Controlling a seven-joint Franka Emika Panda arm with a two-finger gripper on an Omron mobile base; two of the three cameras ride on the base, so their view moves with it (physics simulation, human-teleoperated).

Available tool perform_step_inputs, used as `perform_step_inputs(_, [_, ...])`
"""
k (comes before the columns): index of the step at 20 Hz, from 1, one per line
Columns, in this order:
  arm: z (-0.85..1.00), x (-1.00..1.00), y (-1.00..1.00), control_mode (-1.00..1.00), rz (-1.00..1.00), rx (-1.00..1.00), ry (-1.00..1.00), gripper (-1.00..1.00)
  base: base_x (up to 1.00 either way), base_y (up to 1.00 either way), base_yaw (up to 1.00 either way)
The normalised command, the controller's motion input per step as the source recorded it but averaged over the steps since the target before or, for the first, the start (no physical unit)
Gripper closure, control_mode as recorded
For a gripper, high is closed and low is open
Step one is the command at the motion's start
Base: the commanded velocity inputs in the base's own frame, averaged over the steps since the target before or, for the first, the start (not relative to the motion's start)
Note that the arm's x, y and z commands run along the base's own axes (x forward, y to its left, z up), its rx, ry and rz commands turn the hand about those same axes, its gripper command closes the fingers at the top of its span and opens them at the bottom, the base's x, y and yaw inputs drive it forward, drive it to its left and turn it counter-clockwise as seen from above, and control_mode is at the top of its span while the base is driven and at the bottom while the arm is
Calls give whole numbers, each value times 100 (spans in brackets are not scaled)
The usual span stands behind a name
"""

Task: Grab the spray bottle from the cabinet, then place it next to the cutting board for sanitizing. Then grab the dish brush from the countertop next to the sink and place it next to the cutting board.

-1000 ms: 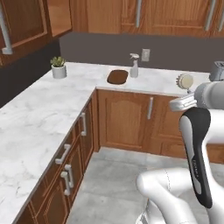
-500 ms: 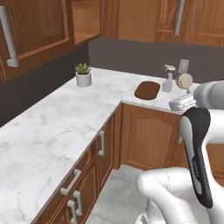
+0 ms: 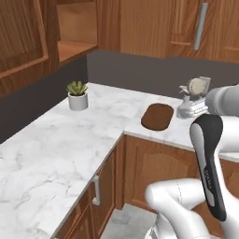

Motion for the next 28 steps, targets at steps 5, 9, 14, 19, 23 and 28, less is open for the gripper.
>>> perform_step_inputs(5, [0, 0, 0, 100, 0, 0, 0, 100, 100, 0, 0])
perform_step_inputs(9, [0, 0, 0, 100, 0, 0, 0, 100, 96, 6, 0])
perform_step_inputs(14, [0, 0, 0, 100, 0, 0, 0, 100, 57, 10, -10])
perform_step_inputs(19, [0, 0, 0, 100, 0, 0, 0, 100, 63, -1, -26])
perform_step_inputs(23, [0, 0, 0, 100, 0, 0, 0, 100, 58, -1, -32])
perform_step_inputs(28, [0, 0, 0, 100, 0, 0, 0, 100, 37, 0, -42])
